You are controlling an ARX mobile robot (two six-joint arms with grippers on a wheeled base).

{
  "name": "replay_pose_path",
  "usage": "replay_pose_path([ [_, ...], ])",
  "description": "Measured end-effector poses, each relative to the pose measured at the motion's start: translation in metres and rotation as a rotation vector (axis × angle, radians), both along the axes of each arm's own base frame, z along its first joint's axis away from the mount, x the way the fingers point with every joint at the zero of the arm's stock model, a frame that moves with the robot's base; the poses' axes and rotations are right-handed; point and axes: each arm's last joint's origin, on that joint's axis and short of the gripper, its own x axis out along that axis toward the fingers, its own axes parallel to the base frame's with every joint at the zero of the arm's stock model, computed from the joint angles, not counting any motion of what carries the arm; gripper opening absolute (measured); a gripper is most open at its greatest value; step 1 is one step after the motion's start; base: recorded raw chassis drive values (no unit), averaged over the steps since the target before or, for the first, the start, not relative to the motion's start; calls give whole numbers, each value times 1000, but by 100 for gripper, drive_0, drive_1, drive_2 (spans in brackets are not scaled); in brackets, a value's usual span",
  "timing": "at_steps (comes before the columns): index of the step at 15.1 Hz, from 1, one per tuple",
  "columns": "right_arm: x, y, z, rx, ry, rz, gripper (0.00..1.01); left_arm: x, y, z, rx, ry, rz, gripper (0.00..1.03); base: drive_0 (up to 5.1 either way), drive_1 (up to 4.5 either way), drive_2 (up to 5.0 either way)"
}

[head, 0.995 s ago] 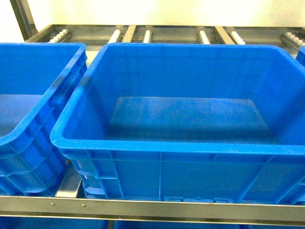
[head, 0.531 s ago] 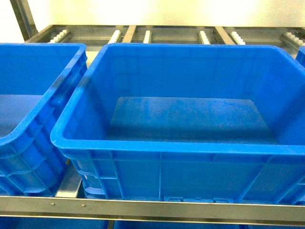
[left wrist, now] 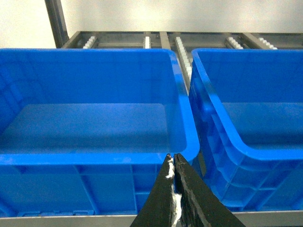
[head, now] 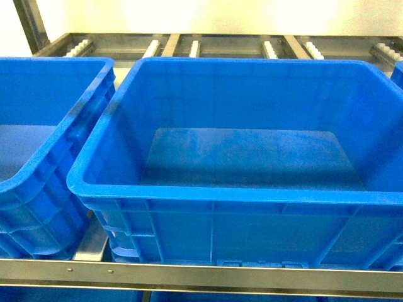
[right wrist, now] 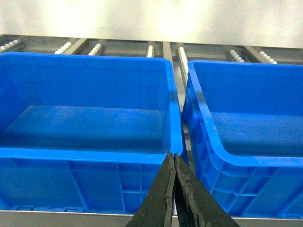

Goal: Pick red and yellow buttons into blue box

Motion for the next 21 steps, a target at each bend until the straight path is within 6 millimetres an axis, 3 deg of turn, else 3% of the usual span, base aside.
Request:
replay_pose_path([
  [7, 0, 0, 0, 0, 1, 0, 5, -4, 0, 3, 2, -41, 1, 2, 0, 0, 0],
  [8, 0, 0, 0, 0, 1, 0, 20, -4, 0, 3, 2, -42, 1, 13, 0, 0, 0],
  [12, 0, 0, 0, 0, 1, 0, 51, -4, 0, 3, 2, -42, 1, 46, 0, 0, 0],
  [20, 0, 0, 0, 0, 1, 0, 100, -4, 0, 3, 2, -42, 1, 95, 0, 0, 0],
  [21, 0, 0, 0, 0, 1, 0, 100, -4, 0, 3, 3, -42, 1, 100, 0, 0, 0],
])
